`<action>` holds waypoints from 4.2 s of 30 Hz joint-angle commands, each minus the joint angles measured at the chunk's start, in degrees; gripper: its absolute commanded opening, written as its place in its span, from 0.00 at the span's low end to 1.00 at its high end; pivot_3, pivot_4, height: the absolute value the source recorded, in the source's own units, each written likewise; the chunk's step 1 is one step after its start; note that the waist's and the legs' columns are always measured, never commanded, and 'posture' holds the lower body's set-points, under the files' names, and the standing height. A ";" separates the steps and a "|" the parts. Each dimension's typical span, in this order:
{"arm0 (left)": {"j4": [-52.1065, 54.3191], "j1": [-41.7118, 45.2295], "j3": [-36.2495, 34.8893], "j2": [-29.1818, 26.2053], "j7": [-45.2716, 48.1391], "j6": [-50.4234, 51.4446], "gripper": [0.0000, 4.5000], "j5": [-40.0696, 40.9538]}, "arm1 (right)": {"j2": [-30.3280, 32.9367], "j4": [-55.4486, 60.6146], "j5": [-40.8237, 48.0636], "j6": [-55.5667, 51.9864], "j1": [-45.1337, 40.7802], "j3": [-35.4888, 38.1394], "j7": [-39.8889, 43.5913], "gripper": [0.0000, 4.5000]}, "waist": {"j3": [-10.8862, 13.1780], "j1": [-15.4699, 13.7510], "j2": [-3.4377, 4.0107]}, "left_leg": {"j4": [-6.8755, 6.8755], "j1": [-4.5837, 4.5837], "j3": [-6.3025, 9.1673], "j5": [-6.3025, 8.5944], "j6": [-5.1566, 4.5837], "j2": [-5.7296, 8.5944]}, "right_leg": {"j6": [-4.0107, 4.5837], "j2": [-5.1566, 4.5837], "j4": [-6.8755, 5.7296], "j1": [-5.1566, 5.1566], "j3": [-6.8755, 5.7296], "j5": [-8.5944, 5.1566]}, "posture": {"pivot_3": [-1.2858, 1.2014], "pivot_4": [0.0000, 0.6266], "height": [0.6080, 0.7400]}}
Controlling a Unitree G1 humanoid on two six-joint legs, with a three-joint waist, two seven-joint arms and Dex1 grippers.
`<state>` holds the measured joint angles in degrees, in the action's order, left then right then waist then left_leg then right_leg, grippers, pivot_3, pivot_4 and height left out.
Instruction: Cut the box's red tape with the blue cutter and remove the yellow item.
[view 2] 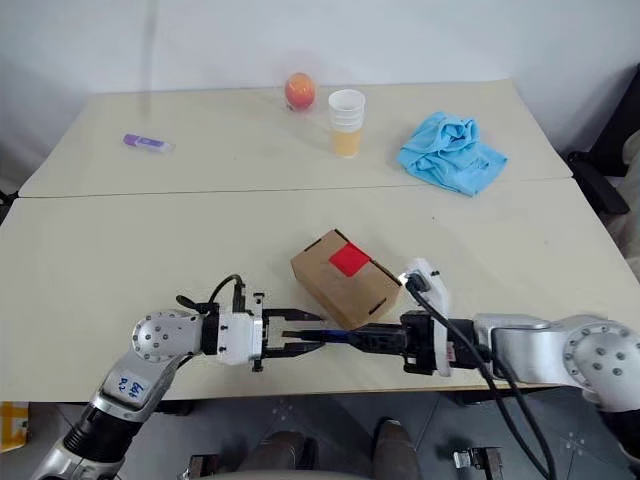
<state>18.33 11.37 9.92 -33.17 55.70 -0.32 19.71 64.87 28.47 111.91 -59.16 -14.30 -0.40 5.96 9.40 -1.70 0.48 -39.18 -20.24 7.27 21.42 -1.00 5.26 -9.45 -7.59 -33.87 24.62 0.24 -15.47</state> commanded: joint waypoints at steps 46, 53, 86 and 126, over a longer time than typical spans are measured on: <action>-12.54 16.26 1.99 10.48 -9.72 27.62 0.00 -2.06 | -7.82 -29.89 -69.12 -23.41 -60.78 -17.46 48.53 0.04 | 0.16 0.18 -0.02 | -0.78 -1.01 -0.31 0.04 0.05 0.22 | 0.04 -0.19 -1.15 1.28 -0.08 0.04 | 0.52 0.24 1.00; -11.72 15.95 2.79 10.44 -9.47 28.45 0.00 -2.08 | -9.04 -30.10 -72.02 -23.46 -60.81 -19.59 51.02 0.04 | 0.15 0.17 -0.02 | -0.80 -1.00 -0.31 0.04 0.06 0.23 | 0.04 -0.21 -1.18 1.27 -0.07 0.04 | 0.52 0.24 1.00; -8.68 13.33 3.02 10.33 -10.72 30.19 0.00 -2.09 | -9.96 -29.71 -78.65 -21.03 -58.04 -19.37 56.40 0.04 | 0.15 0.28 -0.01 | -0.85 -0.95 -0.31 0.04 0.06 0.25 | 0.04 -0.22 -1.23 1.24 -0.05 0.04 | 0.52 0.24 1.00; -8.32 13.33 3.08 9.27 -10.38 30.40 0.00 -2.05 | -12.13 -31.53 -78.70 -21.02 -55.65 -14.41 54.63 0.04 | 0.13 0.31 0.00 | -0.87 -0.91 -0.30 0.04 0.06 0.27 | 0.05 -0.24 -1.24 1.19 -0.06 0.04 | 0.52 0.24 1.00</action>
<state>10.65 26.19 11.47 -23.11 44.82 28.36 18.55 52.44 -4.58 33.30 -80.67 -69.76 -16.78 60.78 9.52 -1.39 0.48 -40.05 -21.13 6.96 21.46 -0.94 5.52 -9.40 -7.82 -35.12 25.81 0.18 -15.42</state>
